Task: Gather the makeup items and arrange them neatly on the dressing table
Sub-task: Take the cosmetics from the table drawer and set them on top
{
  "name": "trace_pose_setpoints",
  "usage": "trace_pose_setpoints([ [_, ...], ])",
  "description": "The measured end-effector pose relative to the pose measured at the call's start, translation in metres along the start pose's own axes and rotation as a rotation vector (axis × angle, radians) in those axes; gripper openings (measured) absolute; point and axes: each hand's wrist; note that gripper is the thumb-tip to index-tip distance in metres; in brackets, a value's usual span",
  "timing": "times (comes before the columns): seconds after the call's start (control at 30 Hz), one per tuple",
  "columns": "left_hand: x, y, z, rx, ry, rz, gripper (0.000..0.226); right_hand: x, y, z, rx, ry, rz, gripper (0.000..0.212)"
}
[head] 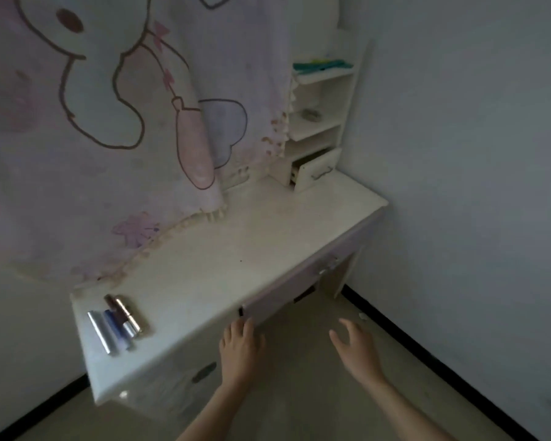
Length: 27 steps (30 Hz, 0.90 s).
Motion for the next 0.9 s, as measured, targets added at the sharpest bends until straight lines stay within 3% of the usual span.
trace_pose_setpoints([
  [0.23,0.083,0.051,-0.048,-0.114,0.010,-0.106,0.043,0.101,-0.060,-0.024,0.049,0.130,0.092,0.046],
  [0.47,0.119,0.060,-0.026,-0.120,-0.091,-0.184,0.042,0.121,-0.078,0.008,0.012,0.130,0.179,0.046],
  [0.73,0.161,0.082,0.067,-0.087,-0.440,-0.760,0.031,0.103,-0.115,0.117,-0.092,0.113,0.258,0.045],
  [0.9,0.184,0.093,0.131,-0.097,-0.620,-0.905,0.044,0.093,-0.134,0.197,-0.129,0.124,0.259,0.039],
])
Point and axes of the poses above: each hand's wrist, its own z-axis towards the middle knuckle, its own y-axis out of the palm, x = y × z, and after that the axes turned 2 degrees about x, right-handed
